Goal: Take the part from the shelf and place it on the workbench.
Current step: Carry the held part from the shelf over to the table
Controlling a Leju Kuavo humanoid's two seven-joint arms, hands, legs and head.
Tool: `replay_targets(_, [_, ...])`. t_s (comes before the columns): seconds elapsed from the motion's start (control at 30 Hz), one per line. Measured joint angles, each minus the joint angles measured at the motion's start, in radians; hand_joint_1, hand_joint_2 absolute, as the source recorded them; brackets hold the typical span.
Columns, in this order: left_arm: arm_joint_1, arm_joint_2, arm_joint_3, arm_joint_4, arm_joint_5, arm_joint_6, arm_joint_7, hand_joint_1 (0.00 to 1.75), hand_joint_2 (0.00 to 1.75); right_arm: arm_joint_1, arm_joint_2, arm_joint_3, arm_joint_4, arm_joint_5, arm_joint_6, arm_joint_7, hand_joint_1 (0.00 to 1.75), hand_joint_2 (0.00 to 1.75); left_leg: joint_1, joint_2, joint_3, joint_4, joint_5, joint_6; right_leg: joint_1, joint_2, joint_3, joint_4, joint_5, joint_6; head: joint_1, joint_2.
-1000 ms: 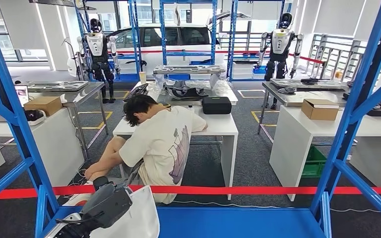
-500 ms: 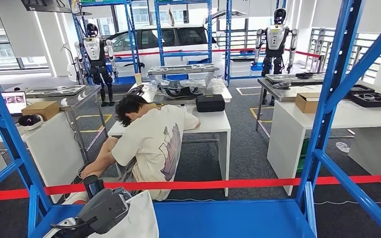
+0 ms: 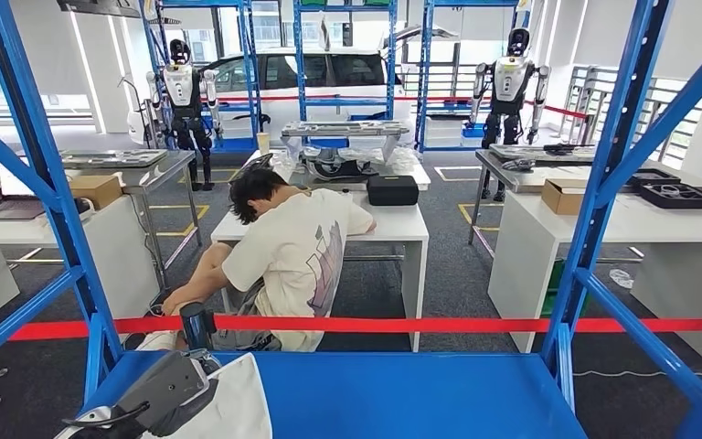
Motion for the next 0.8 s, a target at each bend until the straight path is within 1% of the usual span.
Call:
replay_targets(0.03, [0.004,0.007,0.000,0.000,0.002,-0.002,0.000,1.75,1.75,0.000,0.000,0.000,0.000,-0.001,0.000,0.000,0.00,0.00,0.000,0.000,-0.016,0.004,0.010,-0.001,0.000,0.000,0.006,0.027,0.003,0.001,0.000,0.000])
replay_targets(0.07, [0.008,0.015,0.000,-0.001,0.005,-0.004,0.000,1.75,1.75,0.000,0.000,-0.001,0.000,-0.002,0.000,0.000,0.00,0.00,0.000,0.001,-0.032,0.008,0.019,-0.003,0.001,0.000,0.028,0.020,0.025,0.001,0.000,0.000])
replay_targets(0.1, [0.010,0.023,0.001,-0.001,0.008,-0.007,0.000,1.75,1.75,0.000,0.000,-0.001,0.000,-0.003,0.000,-0.001,0.00,0.00,0.001,0.001,-0.048,0.015,0.026,-0.007,0.000,-0.001,0.067,-0.022,0.050,-0.001,0.000,0.000])
replay_targets(0.13, [0.011,0.031,0.002,-0.003,0.012,-0.009,-0.001,1.75,1.75,-0.001,0.000,-0.002,0.000,-0.005,0.000,-0.001,0.00,0.00,0.001,0.002,-0.063,0.022,0.032,-0.011,0.001,-0.001,0.116,-0.087,0.059,-0.003,0.000,0.000])
replay_targets(0.17, [0.012,0.040,0.003,-0.005,0.016,-0.011,-0.003,1.75,1.75,-0.002,0.000,-0.002,0.000,-0.006,0.000,-0.001,0.00,0.00,0.001,0.003,-0.075,0.030,0.037,-0.015,0.003,-0.001,0.161,-0.153,0.057,-0.007,0.000,0.000])
replay_targets(0.2, [0.011,0.049,0.005,-0.007,0.019,-0.013,-0.004,1.75,1.75,-0.002,0.000,-0.002,0.000,-0.008,0.000,-0.002,0.00,0.00,0.000,0.004,-0.083,0.036,0.042,-0.021,0.005,-0.001,0.192,-0.202,0.049,-0.012,0.000,0.000])
replay_targets(0.23, [0.011,0.056,0.008,-0.010,0.022,-0.014,-0.007,1.75,1.75,-0.003,0.001,-0.003,0.000,-0.010,0.000,-0.001,0.00,0.00,0.000,0.005,-0.087,0.040,0.047,-0.027,0.008,-0.001,0.206,-0.230,0.038,-0.017,-0.001,0.000])
replay_targets(0.27, [0.011,0.063,0.010,-0.011,0.025,-0.015,-0.009,1.75,1.75,-0.002,0.001,-0.004,0.000,-0.013,0.000,-0.001,0.00,0.00,0.000,0.006,-0.089,0.040,0.054,-0.033,0.010,0.000,0.207,-0.237,0.041,-0.022,-0.001,0.000])
replay_targets(0.3, [0.013,0.070,0.013,-0.013,0.029,-0.015,-0.011,1.75,1.75,-0.002,0.002,-0.005,0.000,-0.015,-0.001,-0.001,0.00,0.00,0.001,0.006,-0.091,0.039,0.060,-0.040,0.009,-0.001,0.201,-0.239,0.048,-0.029,-0.001,0.000])
replay_targets(0.33, [0.016,0.078,0.016,-0.016,0.033,-0.015,-0.013,1.75,1.75,-0.002,0.003,-0.008,0.000,-0.018,-0.001,0.000,0.00,0.00,0.003,0.004,-0.096,0.044,0.054,-0.046,0.009,-0.002,0.195,-0.241,0.057,-0.036,-0.002,0.000])
replay_targets(0.37, [0.021,0.087,0.020,-0.021,0.035,-0.015,-0.015,1.75,1.75,-0.003,0.004,-0.012,0.000,-0.021,-0.002,0.000,0.00,0.00,0.005,0.002,-0.104,0.060,0.032,-0.053,0.007,-0.004,0.187,-0.245,0.068,-0.043,-0.002,0.000])
replay_targets(0.4, [0.028,0.099,0.026,-0.028,0.037,-0.013,-0.015,1.75,1.75,-0.003,0.005,-0.015,0.000,-0.024,-0.002,0.001,0.00,0.00,0.007,0.001,-0.116,0.095,-0.007,-0.059,0.006,-0.005,0.177,-0.247,0.079,-0.049,-0.003,0.000])
replay_targets(0.47, [0.053,0.118,0.044,-0.049,0.035,-0.005,-0.015,1.75,1.75,-0.002,0.005,-0.020,0.000,-0.027,-0.002,0.003,0.00,0.00,0.012,-0.001,-0.142,0.206,-0.100,-0.069,0.006,-0.006,0.155,-0.248,0.100,-0.054,-0.003,0.000])
replay_targets(0.5, [0.071,0.125,0.057,-0.062,0.031,0.000,-0.014,1.75,1.75,-0.002,0.005,-0.021,0.000,-0.027,-0.002,0.004,0.00,0.00,0.014,-0.001,-0.149,0.259,-0.127,-0.073,0.007,-0.006,0.142,-0.248,0.111,-0.053,-0.003,0.000])
replay_targets(0.53, [0.093,0.130,0.072,-0.077,0.023,0.005,-0.014,1.75,1.75,-0.001,0.005,-0.022,0.000,-0.027,-0.002,0.004,0.00,0.00,0.016,-0.001,-0.146,0.291,-0.129,-0.075,0.007,-0.006,0.127,-0.248,0.123,-0.052,-0.003,0.000])
replay_targets(0.57, [0.116,0.134,0.088,-0.092,0.015,0.007,-0.014,1.75,1.75,0.000,0.005,-0.023,0.000,-0.027,-0.002,0.003,0.00,0.00,0.018,-0.001,-0.131,0.296,-0.115,-0.076,0.007,-0.006,0.112,-0.247,0.134,-0.050,-0.003,0.000])
replay_targets(0.6, [0.139,0.138,0.106,-0.108,0.005,0.009,-0.015,1.75,1.75,0.000,0.005,-0.025,0.000,-0.027,-0.002,0.002,0.00,0.00,0.021,-0.001,-0.099,0.268,-0.089,-0.076,0.007,-0.005,0.096,-0.247,0.146,-0.048,-0.003,0.000])
replay_targets(0.63, [0.163,0.142,0.125,-0.125,-0.005,0.011,-0.018,1.75,1.75,0.000,0.005,-0.026,0.000,-0.027,-0.002,0.001,0.00,0.00,0.022,-0.001,-0.050,0.211,-0.070,-0.075,0.007,-0.005,0.082,-0.246,0.158,-0.045,-0.003,0.000])
replay_targets(0.67, [0.185,0.146,0.147,-0.143,-0.015,0.012,-0.022,1.75,1.75,0.001,0.005,-0.027,0.000,-0.026,-0.002,0.000,0.00,0.00,0.022,-0.001,0.007,0.136,-0.070,-0.073,0.008,-0.005,0.072,-0.246,0.168,-0.041,-0.003,0.000])
replay_targets(0.7, [0.209,0.150,0.169,-0.160,-0.024,0.014,-0.028,1.75,1.75,0.002,0.005,-0.028,0.000,-0.026,-0.002,-0.001,0.00,0.00,0.019,-0.002,0.053,0.073,-0.075,-0.069,0.007,-0.004,0.067,-0.247,0.178,-0.035,-0.002,0.000])
replay_targets(0.73, [0.233,0.153,0.190,-0.176,-0.032,0.016,-0.034,1.75,1.75,0.003,0.005,-0.028,0.000,-0.025,-0.002,-0.002,0.00,0.00,0.016,-0.004,0.083,0.026,-0.086,-0.063,0.006,-0.004,0.067,-0.248,0.187,-0.029,-0.002,0.000])
replay_targets(0.77, [0.257,0.155,0.211,-0.189,-0.040,0.018,-0.040,1.75,1.75,0.004,0.006,-0.028,0.000,-0.024,-0.002,-0.002,0.00,0.00,0.010,-0.005,0.094,0.004,-0.092,-0.055,0.004,-0.003,0.068,-0.251,0.196,-0.022,-0.001,0.000])
replay_targets(0.8, [0.282,0.159,0.230,-0.200,-0.046,0.020,-0.045,1.75,1.75,0.006,0.007,-0.028,0.001,-0.021,-0.002,-0.003,0.00,0.00,0.006,-0.005,0.089,0.001,-0.084,-0.045,0.001,-0.002,0.069,-0.256,0.204,-0.014,-0.001,0.000])
